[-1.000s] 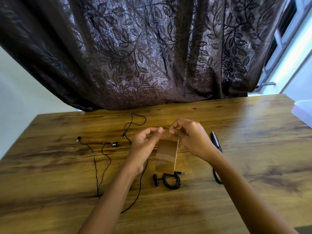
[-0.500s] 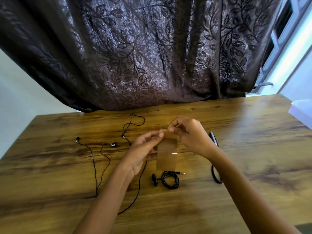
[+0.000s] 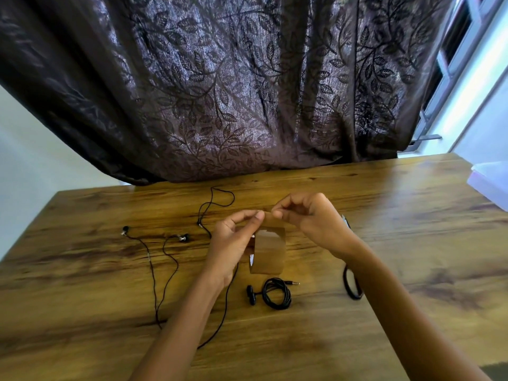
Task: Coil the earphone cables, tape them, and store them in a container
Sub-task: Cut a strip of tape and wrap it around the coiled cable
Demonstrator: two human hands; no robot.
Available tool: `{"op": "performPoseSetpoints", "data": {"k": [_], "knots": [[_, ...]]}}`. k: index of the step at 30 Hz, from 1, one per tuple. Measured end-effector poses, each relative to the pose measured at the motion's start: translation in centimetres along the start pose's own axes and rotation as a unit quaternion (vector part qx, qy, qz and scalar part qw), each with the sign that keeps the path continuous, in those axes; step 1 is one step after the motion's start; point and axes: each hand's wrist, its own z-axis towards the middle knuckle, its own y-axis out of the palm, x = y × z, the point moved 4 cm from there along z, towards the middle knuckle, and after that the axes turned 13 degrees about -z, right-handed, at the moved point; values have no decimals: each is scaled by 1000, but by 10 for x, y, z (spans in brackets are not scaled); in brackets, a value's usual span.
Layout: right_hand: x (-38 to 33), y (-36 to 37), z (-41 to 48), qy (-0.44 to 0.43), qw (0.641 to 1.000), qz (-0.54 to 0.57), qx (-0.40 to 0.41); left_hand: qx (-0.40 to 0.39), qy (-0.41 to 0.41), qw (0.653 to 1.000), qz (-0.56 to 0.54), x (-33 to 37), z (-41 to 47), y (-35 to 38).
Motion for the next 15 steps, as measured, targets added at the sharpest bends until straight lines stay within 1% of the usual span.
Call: {"op": "performPoseSetpoints", "data": {"k": [4,6,9,11,15], "knots": [[4,-1,-5,44,988,145,-4,7,63,997,43,4,-1,4],[6,-1,-7,61,980,189,-3,-1,77,995,59,5,-2,8],[6,-1,-9,86,971,222,4,7,58,997,51,2,-4,13],[7,-3,-10,117,958,263,6,18,35,999,34,-1,-5,12],[15,-6,-12,147,946,286,44,26,31,998,37,-2,-7,9]]}}
